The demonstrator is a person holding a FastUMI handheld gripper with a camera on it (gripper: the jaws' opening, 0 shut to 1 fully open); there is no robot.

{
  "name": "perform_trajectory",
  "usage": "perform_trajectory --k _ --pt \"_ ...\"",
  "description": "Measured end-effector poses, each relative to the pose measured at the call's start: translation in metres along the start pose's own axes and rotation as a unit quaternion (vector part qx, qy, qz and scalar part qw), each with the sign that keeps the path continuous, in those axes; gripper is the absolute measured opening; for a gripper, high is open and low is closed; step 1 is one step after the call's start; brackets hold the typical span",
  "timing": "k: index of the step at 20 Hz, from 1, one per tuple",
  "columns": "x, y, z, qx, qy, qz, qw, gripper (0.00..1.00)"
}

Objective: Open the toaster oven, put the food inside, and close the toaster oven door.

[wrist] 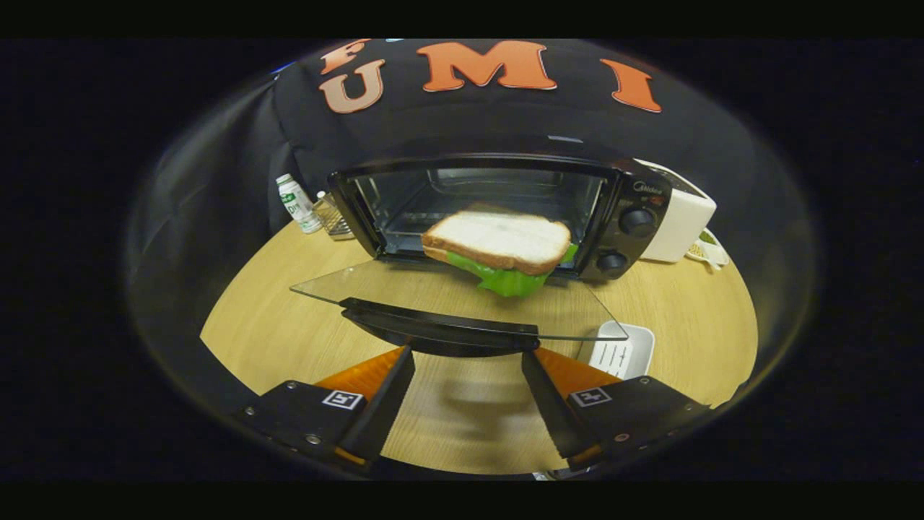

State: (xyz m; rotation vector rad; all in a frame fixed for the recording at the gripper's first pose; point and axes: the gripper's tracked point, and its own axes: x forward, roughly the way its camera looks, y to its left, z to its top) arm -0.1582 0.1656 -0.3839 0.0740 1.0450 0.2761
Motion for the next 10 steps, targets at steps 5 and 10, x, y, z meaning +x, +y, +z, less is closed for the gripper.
perform_trajectory --k 5,10 --pt "0.002 -0.006 0.052 0.022 -0.036 0.020 0.999 0.89" --pt "0.006 -0.008 0.084 0.008 -0.046 0.007 0.999 0.88"
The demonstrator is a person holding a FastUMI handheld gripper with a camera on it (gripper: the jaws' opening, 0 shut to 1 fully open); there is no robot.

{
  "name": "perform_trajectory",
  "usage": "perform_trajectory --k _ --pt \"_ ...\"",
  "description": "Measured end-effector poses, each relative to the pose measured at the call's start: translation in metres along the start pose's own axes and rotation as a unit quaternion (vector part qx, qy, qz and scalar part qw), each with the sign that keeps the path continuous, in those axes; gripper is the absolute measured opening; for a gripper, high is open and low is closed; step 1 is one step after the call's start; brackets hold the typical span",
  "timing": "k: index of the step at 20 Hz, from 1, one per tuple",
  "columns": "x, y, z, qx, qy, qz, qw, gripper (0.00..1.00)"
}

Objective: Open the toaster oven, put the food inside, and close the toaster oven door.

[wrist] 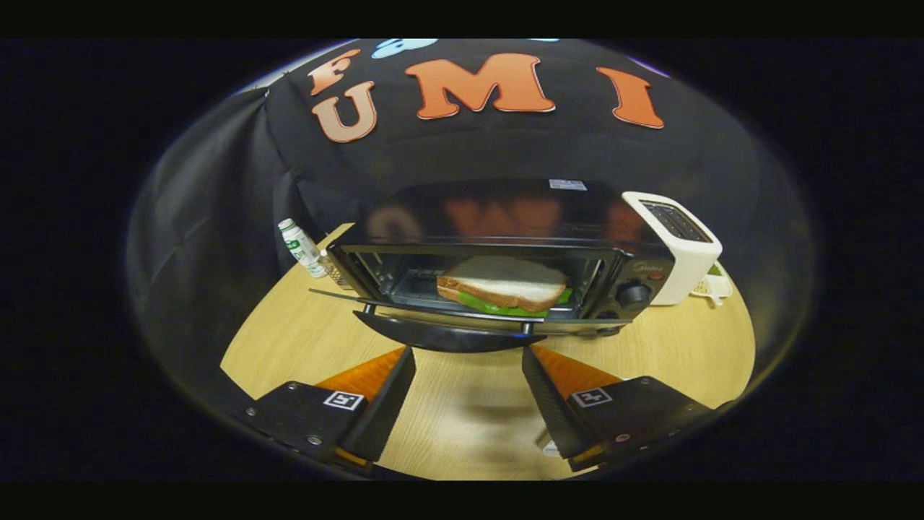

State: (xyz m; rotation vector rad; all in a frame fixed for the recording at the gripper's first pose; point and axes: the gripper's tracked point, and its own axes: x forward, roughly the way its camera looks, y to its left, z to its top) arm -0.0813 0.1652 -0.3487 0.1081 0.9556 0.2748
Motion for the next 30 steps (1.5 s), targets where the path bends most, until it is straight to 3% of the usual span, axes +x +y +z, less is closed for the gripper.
perform_trajectory --k 9,14,18,23,30 --pt "0.014 -0.004 0.050 0.004 -0.035 -0.006 0.999 0.87" --pt "-0.032 -0.005 0.086 -0.002 -0.113 0.005 0.994 0.87" --pt "-0.091 -0.012 0.149 -0.009 -0.214 0.010 0.977 0.93" --pt "-0.167 -0.025 0.221 -0.039 -0.322 -0.011 0.946 0.97" --pt "-0.239 -0.040 0.267 -0.056 -0.402 -0.031 0.914 0.97"
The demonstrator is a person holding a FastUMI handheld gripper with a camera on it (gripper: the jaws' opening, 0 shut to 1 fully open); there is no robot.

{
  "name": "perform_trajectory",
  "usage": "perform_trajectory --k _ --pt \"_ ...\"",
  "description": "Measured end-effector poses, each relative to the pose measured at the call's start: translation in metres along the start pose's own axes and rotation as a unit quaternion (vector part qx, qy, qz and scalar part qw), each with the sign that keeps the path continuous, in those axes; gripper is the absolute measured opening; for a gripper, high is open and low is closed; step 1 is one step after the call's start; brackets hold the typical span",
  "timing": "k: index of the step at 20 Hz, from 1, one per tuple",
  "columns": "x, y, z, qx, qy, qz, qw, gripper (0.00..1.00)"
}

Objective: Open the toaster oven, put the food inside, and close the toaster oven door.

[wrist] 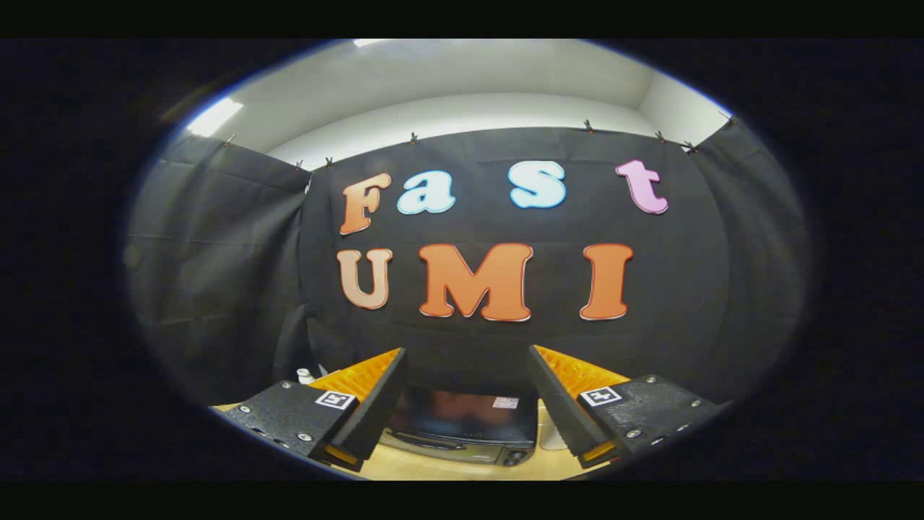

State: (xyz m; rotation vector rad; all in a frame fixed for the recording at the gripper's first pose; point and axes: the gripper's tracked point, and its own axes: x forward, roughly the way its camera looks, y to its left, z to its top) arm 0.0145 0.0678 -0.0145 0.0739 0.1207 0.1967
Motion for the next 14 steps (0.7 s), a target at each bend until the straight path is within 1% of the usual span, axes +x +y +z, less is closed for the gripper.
perform_trajectory --k 5,14 --pt "-0.013 -0.001 0.036 -0.018 -0.046 -0.003 0.999 0.97" --pt "-0.023 -0.008 0.056 -0.027 -0.074 -0.010 0.997 0.97"
